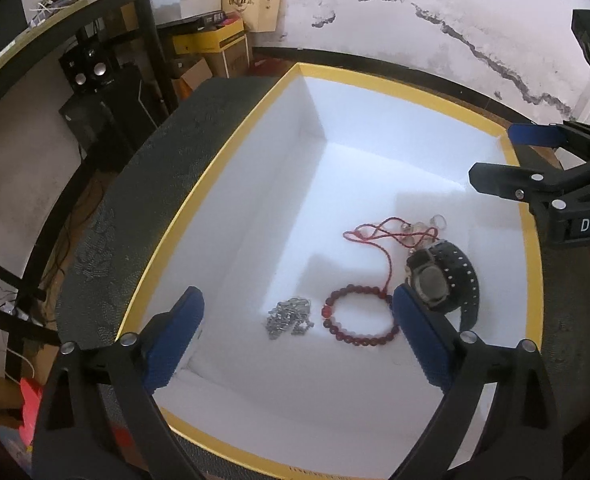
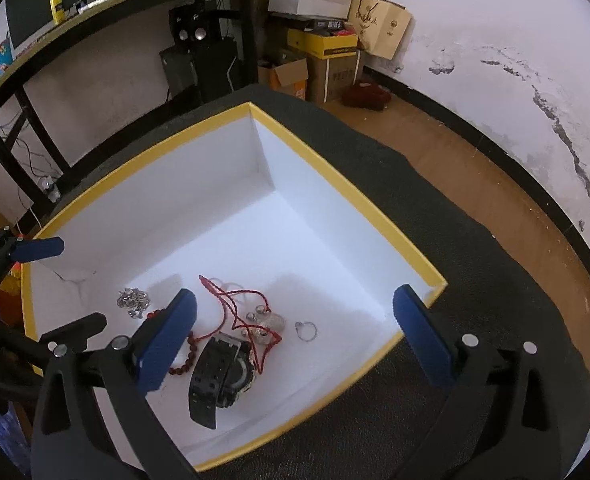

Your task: Organize jewelry

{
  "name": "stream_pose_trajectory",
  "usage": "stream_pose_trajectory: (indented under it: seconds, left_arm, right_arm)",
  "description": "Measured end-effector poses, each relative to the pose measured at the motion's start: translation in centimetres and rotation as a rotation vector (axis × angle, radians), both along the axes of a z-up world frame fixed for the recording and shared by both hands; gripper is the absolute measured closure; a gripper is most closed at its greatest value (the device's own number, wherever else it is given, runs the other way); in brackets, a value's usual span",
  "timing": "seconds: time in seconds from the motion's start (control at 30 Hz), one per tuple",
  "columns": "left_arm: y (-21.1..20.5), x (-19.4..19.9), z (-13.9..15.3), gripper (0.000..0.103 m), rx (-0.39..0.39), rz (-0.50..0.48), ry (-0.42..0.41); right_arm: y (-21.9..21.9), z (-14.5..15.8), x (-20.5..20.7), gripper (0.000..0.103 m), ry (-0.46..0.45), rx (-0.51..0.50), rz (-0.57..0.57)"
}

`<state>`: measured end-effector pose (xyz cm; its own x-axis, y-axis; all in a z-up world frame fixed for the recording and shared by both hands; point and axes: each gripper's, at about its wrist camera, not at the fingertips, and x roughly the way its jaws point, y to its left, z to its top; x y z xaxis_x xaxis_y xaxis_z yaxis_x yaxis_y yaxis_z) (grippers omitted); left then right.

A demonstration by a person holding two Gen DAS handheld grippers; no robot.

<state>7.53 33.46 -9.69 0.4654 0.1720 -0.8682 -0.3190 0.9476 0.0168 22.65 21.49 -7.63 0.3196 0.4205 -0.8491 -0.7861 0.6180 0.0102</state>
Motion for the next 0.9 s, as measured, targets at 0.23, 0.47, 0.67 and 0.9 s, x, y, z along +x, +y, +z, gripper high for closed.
stream_pose_trajectory:
  seconds: [0.23,0.47,0.67,0.9]
  left_arm:
    - [-1.9,-1.7,3.6,0.01,0.009,-0.018,-0.048]
    - [-7.7,-3.0,9.0,0.01,-0.001,-0.087,-0.141]
    - [-17.0,-2.8,12.1,0.01,-0.014,-0.216,-0.216]
    - [-26.3,-2.6,13.7,0.01,-0.044,-0.324,-0.247]
  right_arm:
    - [-4.3,4.9,-2.8,0.008,-0.046,0.085,-0.044]
    - [-13.2,10.8,-7.6,0.008,-0.114,0.164,-0.145]
    - [-25.6,13.5,-11.2,0.008,-0.16,0.197,-0.359]
    - [-39.2,13.0,-14.9,0.008,-0.195,0.196,-0.606]
